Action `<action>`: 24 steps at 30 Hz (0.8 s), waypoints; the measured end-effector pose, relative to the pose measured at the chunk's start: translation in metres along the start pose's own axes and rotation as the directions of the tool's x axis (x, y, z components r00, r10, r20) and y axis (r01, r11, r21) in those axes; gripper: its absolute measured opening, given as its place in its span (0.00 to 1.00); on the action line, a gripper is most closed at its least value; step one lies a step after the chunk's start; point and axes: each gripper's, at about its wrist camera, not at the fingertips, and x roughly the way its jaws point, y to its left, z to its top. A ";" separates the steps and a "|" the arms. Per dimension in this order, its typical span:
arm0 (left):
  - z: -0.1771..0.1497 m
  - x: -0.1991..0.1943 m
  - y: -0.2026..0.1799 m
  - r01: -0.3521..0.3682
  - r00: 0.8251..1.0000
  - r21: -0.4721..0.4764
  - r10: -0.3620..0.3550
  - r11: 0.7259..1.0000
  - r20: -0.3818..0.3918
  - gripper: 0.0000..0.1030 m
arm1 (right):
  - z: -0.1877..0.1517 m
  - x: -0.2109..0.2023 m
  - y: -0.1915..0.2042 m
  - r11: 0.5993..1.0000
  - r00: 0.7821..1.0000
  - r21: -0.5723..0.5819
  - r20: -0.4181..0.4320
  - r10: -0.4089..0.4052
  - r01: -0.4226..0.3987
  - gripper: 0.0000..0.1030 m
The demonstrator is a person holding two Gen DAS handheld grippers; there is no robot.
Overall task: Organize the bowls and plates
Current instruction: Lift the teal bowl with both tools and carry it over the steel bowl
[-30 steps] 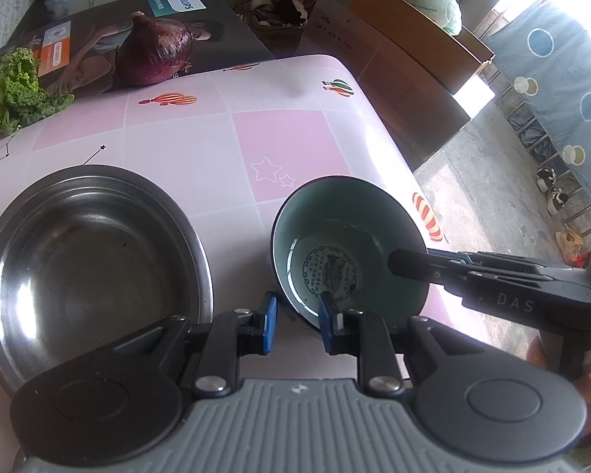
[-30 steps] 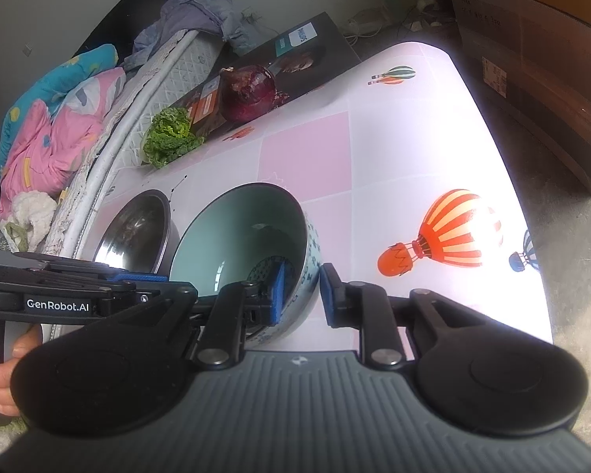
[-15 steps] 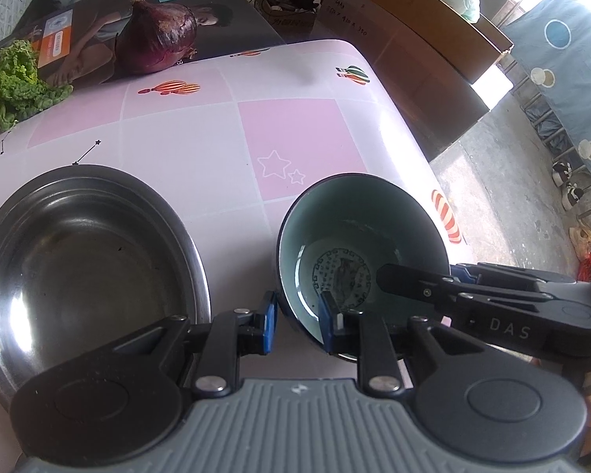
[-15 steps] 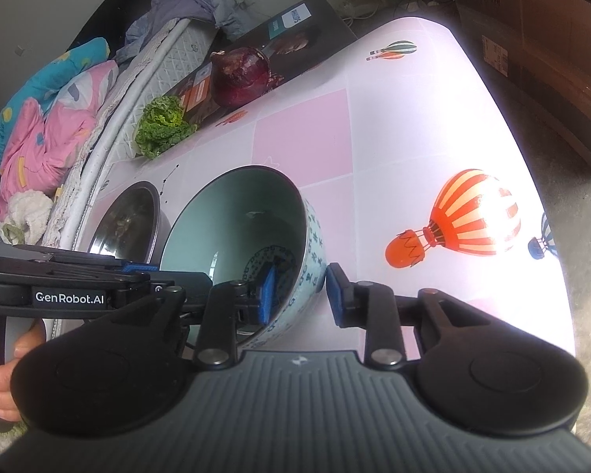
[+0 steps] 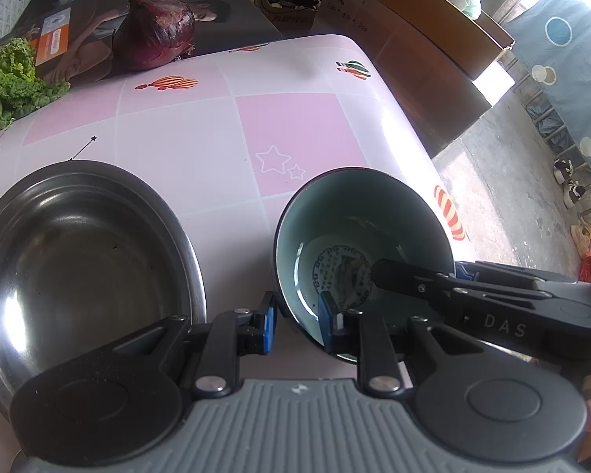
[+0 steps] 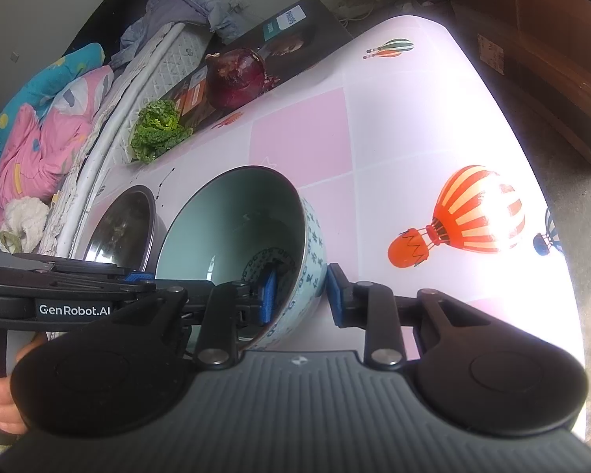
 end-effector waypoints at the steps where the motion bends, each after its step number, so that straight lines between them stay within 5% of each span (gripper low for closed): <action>1: 0.000 0.000 0.000 0.001 1.000 -0.001 -0.001 1.000 0.000 0.21 | 0.000 0.000 -0.001 1.000 1.000 0.002 0.001 0.000 0.000 0.25; 24: -0.007 -0.040 -0.011 0.023 0.998 0.024 -0.025 0.999 0.063 0.22 | 0.005 -0.042 0.024 0.999 0.998 -0.037 0.060 -0.020 0.022 0.25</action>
